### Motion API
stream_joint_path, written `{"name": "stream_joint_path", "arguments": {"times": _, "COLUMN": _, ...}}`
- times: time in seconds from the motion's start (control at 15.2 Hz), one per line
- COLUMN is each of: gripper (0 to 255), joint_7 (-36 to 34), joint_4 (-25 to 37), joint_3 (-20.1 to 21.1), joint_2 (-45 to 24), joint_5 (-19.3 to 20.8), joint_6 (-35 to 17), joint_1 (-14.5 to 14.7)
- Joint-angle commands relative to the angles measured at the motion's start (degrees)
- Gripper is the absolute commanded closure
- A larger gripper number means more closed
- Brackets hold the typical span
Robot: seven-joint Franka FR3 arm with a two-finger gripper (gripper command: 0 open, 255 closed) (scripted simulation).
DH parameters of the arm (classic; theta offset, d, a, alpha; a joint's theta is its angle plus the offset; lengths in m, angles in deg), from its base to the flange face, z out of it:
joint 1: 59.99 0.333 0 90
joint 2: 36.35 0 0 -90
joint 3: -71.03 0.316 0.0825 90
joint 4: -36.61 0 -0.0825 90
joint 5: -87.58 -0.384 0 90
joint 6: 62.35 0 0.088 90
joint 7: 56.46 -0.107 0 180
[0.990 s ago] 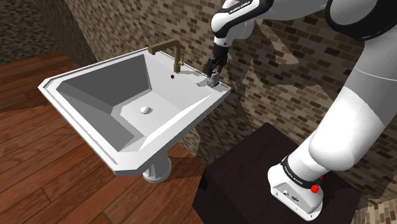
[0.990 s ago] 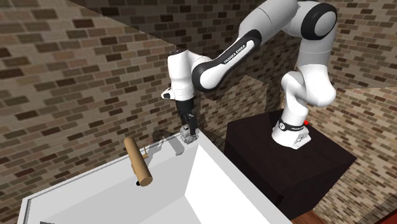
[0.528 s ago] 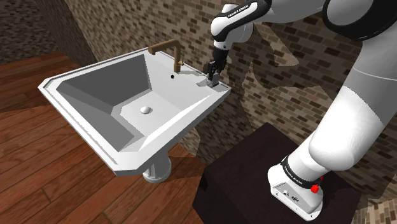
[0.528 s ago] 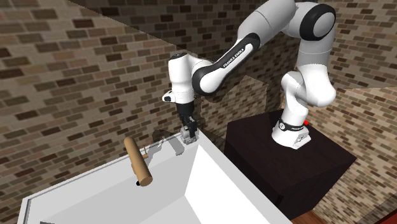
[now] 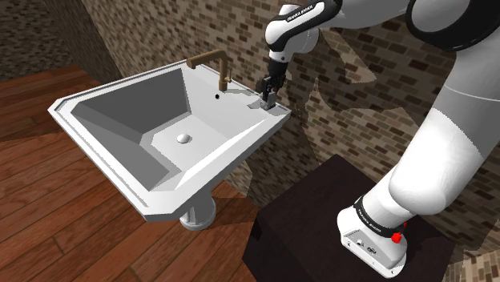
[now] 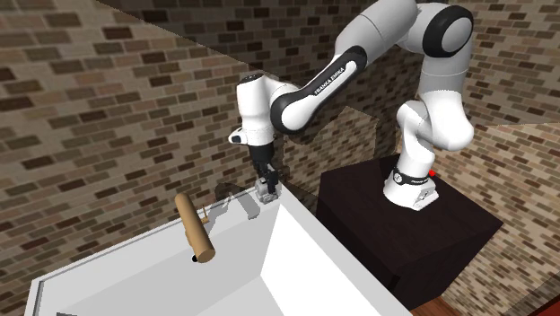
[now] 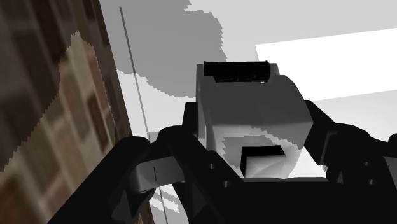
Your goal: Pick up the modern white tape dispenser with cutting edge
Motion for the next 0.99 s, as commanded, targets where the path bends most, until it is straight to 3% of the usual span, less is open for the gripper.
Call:
{"name": "stream_joint_path", "arguments": {"times": 0.0, "gripper": 255, "joint_7": -0.2, "joint_4": 0.4, "joint_3": -0.4, "joint_2": 0.8, "joint_5": 0.2, "joint_6": 1.0, "joint_1": -0.3}}
{"name": "stream_joint_path", "arguments": {"times": 0.92, "gripper": 255, "joint_7": -1.7, "joint_4": 5.0, "joint_3": -0.5, "joint_2": 4.7, "joint_5": 1.6, "joint_6": 9.3, "joint_1": -0.4}}
